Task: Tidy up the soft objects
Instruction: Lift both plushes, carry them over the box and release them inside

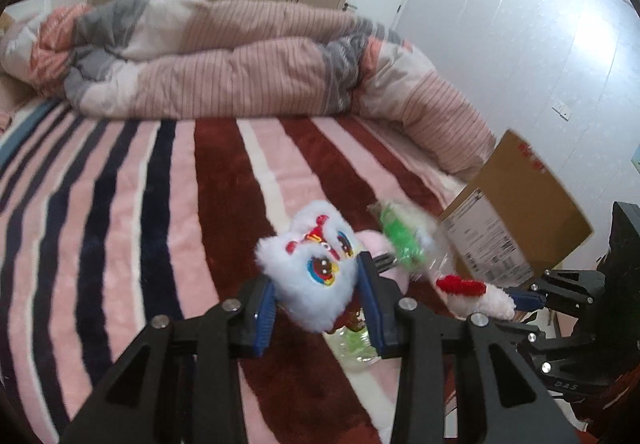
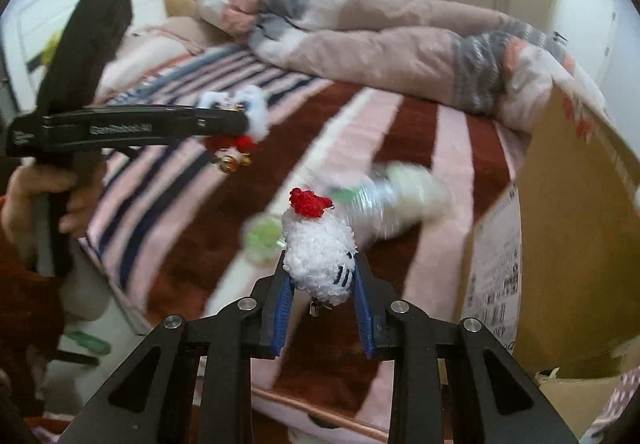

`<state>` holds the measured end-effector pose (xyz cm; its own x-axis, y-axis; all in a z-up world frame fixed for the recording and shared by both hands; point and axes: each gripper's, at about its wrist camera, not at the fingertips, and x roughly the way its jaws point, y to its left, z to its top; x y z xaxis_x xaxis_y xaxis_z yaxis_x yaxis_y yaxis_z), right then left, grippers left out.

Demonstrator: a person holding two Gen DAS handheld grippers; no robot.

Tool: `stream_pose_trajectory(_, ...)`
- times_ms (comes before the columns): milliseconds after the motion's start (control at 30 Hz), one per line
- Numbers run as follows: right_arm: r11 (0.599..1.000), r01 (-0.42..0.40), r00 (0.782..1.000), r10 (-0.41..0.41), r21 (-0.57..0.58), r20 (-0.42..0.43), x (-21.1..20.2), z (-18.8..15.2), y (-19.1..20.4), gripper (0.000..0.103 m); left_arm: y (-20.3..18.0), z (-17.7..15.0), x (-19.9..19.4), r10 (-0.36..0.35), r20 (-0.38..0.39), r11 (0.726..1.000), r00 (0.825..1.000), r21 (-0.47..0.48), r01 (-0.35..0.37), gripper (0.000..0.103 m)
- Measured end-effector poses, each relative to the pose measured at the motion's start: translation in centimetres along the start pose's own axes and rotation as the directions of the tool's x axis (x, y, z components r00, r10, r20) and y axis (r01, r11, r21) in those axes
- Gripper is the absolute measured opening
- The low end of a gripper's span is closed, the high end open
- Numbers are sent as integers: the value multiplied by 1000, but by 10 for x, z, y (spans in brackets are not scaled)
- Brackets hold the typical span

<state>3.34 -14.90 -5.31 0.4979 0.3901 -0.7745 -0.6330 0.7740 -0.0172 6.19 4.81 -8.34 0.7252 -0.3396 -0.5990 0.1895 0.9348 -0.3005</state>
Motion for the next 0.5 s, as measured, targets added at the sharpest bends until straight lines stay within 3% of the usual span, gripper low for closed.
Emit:
stream_pose_trajectory(200,999,-40,994,40,-6,98,-42,27,-6,23,-26,23,-33,1,66,999,998,49,-4,35)
stream_pose_trajectory(500,997,44,972,-56,59,230,-106,40,-71,24,-105,66,-51,-66,126,985,990,166,44,35)
